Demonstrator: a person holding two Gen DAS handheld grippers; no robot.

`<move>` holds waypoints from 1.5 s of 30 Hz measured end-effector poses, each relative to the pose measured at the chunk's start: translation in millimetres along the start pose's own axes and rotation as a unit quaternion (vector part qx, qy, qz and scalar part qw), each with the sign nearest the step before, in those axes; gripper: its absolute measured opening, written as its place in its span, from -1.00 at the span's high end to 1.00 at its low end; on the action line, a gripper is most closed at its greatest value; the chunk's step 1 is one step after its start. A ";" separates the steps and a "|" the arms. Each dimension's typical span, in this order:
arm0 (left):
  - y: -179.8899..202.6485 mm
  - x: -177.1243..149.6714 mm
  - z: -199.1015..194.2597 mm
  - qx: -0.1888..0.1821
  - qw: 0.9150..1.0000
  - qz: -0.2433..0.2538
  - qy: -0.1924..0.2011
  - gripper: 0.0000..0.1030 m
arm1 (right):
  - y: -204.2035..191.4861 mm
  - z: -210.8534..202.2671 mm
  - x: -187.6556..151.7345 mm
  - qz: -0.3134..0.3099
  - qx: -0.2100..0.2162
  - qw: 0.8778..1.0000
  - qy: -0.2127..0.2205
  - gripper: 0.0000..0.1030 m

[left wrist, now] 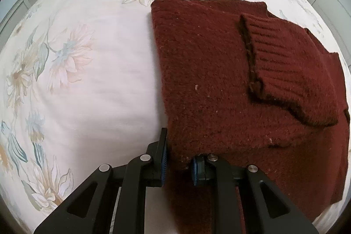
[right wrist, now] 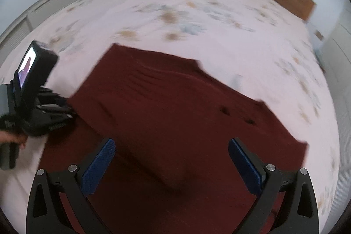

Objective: Fold small clothes

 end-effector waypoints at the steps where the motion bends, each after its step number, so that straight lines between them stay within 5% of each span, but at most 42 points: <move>1: -3.4 -2.6 -1.4 0.002 1.000 0.002 0.002 0.68 | -5.2 8.3 3.6 -0.008 0.001 1.000 -0.006 -0.99; 11: 10.6 -11.2 -7.6 -0.002 1.000 0.004 0.006 0.68 | -18.2 79.0 9.8 -0.016 0.000 0.998 -0.066 -0.99; 16: -16.5 -15.1 -8.8 -0.008 1.000 0.003 0.008 0.68 | -12.2 89.5 7.6 0.014 0.008 0.997 -0.075 -0.92; 19: -22.3 -13.5 -6.6 -0.005 1.000 0.006 0.008 0.68 | -8.2 84.4 10.4 0.017 -0.003 0.997 -0.072 -0.25; 21: -35.7 -23.5 -13.1 -0.005 1.000 0.006 0.009 0.68 | -3.2 76.0 13.4 0.027 0.003 0.997 -0.066 0.49; 22: -35.9 -24.1 -13.5 -0.005 1.000 0.005 0.008 0.68 | 0.9 71.5 14.3 0.032 0.002 0.998 -0.063 0.59; 31: -37.6 -25.3 -17.4 0.000 1.000 0.006 0.014 0.72 | 73.6 -15.2 -4.7 0.161 0.038 0.986 0.027 0.66; 35: -30.3 -28.2 -32.0 0.011 1.000 0.012 0.026 0.73 | 116.4 -48.5 -27.5 0.193 0.010 0.980 0.053 0.67; 45: -19.5 -32.2 -35.6 0.041 0.999 0.023 0.025 0.73 | 174.6 -37.7 -105.9 0.281 -0.010 0.959 0.024 0.75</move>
Point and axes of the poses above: each gripper's, at about its wrist camera, not at the fingertips, and z roughly the way its jaws point, y to its right, x to its top, the point moved 7 cm from there along z, roughly the way its jaws point, and after that the axes turned 12 degrees about x, right-handed, at the moved point
